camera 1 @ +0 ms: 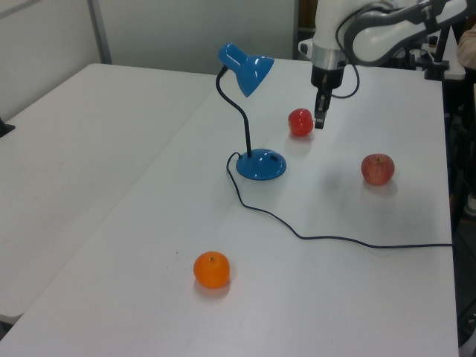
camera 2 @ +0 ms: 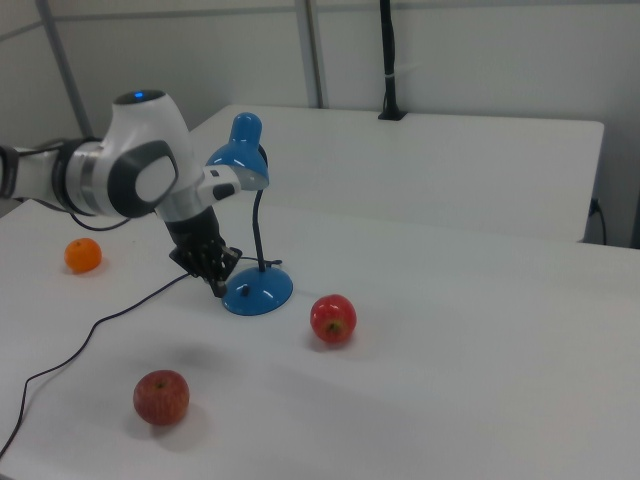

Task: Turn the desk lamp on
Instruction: 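Lower the gripper toward the switch on the blue lamp base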

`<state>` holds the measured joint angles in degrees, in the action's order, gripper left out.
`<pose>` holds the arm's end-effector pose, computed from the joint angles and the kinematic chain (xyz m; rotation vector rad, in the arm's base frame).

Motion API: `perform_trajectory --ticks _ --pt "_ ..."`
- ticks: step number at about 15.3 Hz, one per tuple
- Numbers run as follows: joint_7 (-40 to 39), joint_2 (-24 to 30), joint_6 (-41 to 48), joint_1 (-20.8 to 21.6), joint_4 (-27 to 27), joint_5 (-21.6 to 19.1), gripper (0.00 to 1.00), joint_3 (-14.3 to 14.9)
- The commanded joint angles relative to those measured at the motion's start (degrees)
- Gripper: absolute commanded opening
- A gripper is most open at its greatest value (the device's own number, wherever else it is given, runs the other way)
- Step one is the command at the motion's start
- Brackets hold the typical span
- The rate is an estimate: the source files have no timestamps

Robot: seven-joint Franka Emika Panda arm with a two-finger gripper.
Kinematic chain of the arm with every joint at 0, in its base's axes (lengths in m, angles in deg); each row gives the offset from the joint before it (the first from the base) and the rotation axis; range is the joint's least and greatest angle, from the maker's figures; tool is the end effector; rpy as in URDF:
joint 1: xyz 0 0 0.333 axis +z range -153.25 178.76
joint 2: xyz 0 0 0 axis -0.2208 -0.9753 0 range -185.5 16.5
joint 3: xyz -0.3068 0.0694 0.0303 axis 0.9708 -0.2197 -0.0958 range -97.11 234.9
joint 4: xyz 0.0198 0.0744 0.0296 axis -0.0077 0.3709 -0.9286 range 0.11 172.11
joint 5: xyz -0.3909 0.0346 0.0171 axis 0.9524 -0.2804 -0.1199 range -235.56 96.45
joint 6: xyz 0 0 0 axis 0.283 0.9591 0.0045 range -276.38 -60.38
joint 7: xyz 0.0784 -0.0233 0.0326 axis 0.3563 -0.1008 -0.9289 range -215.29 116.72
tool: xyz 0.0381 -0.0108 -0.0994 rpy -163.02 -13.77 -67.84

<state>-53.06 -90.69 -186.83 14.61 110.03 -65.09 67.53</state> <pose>0.5866 0.0297 0.4188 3.0648 0.2519 0.1429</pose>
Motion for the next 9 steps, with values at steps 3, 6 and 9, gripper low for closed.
perform_trajectory --ticks 3,6,9 --pt "6.32 -7.60 -16.64 1.56 0.60 -0.07 0.00 0.22" --pt "9.31 -10.86 -24.38 2.36 0.25 0.54 0.00 0.31" --pt "9.93 -12.62 -29.75 2.45 -0.19 0.63 0.00 0.22"
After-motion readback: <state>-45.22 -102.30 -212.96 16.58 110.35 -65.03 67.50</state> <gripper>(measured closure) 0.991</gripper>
